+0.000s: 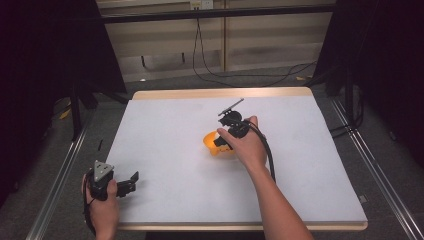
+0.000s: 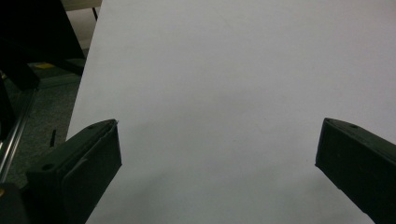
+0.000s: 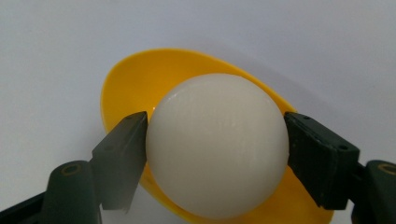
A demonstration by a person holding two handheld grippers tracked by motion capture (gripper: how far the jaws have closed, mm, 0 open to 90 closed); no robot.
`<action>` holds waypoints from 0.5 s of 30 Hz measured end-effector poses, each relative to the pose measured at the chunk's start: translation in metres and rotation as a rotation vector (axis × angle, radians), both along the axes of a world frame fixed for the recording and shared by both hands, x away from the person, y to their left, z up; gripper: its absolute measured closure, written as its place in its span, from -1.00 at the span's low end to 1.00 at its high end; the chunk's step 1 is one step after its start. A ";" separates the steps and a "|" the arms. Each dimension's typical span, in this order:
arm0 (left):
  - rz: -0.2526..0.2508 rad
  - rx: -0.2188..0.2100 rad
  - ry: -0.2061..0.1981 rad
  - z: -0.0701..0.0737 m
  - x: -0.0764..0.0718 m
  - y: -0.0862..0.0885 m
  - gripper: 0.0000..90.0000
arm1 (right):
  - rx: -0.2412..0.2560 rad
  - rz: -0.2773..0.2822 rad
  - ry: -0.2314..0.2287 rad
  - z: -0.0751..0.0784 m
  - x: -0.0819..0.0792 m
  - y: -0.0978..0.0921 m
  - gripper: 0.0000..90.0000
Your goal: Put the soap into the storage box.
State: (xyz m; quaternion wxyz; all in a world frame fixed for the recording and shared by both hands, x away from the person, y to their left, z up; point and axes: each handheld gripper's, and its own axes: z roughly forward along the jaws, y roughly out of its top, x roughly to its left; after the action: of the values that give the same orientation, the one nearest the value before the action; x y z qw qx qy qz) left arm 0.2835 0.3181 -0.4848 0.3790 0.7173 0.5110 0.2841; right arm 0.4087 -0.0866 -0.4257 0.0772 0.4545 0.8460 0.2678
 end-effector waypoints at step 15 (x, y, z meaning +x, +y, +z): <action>0.000 0.004 -0.001 0.000 0.000 0.000 -1.00 | 0.074 -0.037 -0.065 0.015 -0.014 -0.019 -0.67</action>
State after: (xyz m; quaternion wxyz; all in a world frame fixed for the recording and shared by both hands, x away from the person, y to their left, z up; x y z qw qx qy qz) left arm 0.2836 0.3178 -0.4849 0.3779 0.7179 0.5102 0.2855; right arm 0.3944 -0.1057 -0.4105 0.0925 0.4635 0.8241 0.3121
